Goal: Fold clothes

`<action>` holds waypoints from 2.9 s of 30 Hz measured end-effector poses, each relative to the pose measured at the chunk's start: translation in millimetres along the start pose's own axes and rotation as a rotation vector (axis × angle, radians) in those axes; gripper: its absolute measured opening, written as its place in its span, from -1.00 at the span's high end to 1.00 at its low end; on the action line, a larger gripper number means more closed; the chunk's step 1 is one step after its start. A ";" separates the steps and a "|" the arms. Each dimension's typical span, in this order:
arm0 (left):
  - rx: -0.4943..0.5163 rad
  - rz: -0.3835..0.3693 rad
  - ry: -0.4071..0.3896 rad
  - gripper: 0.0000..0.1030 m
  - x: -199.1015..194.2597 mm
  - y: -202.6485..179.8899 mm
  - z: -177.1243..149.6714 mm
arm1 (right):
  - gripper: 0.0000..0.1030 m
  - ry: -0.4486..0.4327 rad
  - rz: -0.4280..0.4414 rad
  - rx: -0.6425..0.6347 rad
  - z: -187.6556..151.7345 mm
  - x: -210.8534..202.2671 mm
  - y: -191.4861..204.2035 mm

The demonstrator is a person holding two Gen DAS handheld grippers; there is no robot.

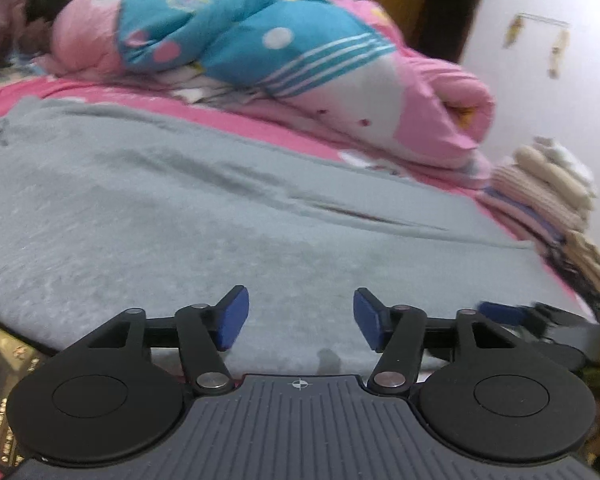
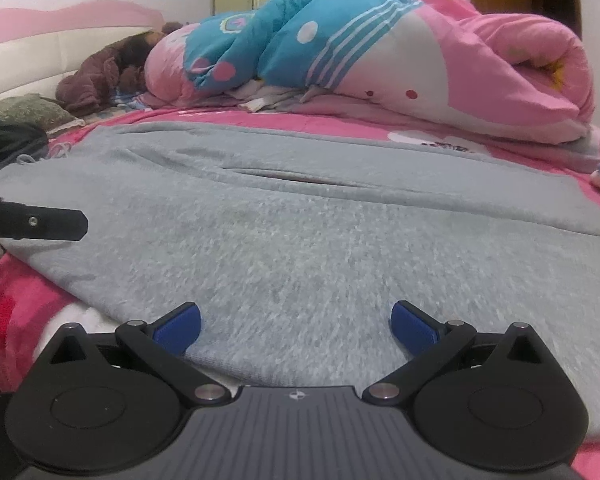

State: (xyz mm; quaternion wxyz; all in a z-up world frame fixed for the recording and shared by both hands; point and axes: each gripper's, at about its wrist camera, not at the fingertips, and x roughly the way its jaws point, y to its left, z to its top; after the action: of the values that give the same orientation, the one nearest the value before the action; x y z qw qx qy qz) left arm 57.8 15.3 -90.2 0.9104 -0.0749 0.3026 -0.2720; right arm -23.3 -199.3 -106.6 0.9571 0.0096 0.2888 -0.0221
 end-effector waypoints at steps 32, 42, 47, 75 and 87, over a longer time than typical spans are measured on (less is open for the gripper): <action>0.027 0.155 0.080 -1.00 23.6 -17.1 -0.7 | -1.00 -0.032 -0.121 0.053 6.7 -14.0 1.3; -0.013 0.145 0.079 -1.00 23.2 -12.7 3.2 | -1.00 0.002 -0.168 0.093 10.0 -5.2 -6.2; -0.056 0.125 0.070 -1.00 21.9 -7.5 4.6 | -1.00 0.082 -0.178 0.071 14.7 10.0 3.4; 0.004 0.168 0.059 -1.00 26.2 -17.5 0.8 | -1.00 0.097 -0.217 0.096 13.8 11.8 11.1; 0.010 0.171 0.060 -1.00 26.4 -17.5 0.7 | -1.00 0.097 -0.220 0.095 13.7 11.7 11.7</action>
State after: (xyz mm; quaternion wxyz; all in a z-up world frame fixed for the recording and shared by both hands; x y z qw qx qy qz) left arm 68.0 -13.7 -97.8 0.9212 -0.0361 0.3336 -0.1970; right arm -5.4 -188.5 -101.6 0.9323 0.0242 0.3325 -0.1400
